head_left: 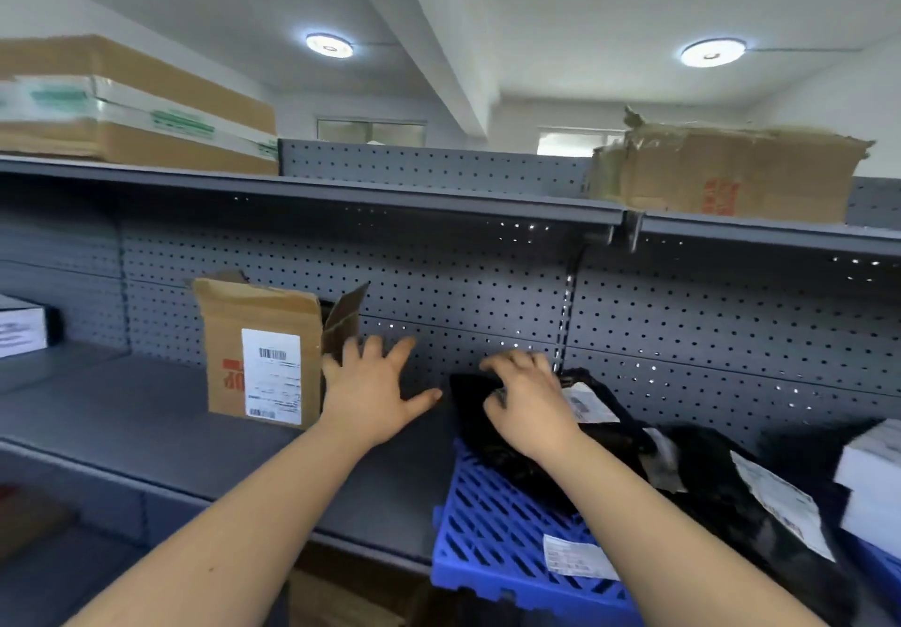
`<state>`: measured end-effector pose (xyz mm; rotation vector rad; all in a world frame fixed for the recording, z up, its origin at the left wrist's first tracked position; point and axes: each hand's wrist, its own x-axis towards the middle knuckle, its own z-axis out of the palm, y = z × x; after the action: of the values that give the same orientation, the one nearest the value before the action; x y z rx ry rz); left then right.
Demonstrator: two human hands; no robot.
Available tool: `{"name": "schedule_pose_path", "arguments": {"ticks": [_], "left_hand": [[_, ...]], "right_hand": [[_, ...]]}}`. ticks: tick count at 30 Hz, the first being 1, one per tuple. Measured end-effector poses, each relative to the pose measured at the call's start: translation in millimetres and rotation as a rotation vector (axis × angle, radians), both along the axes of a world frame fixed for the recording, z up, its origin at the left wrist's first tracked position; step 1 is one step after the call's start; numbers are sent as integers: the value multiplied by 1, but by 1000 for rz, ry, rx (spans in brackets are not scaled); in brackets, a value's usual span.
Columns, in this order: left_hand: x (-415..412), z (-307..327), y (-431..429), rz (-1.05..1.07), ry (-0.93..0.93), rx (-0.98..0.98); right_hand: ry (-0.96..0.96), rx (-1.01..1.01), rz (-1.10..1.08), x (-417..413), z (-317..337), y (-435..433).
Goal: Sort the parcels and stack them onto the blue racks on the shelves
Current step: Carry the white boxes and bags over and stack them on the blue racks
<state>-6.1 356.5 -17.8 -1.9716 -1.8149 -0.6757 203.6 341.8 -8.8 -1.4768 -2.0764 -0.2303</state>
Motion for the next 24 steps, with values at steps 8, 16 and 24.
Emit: {"name": "schedule_pose_path", "arguments": {"ticks": [8,16,24], "left_hand": [[-124,0,-22,189,-77,21],[-254,-17,-65,365,-128,67],[-342,-26,-138,527,-336,153]], "right_hand": [[34,-16,161,-111,2,13],[112,-37,383,-243,-12,12],[375,-72,705,-331,-22,-21]]}}
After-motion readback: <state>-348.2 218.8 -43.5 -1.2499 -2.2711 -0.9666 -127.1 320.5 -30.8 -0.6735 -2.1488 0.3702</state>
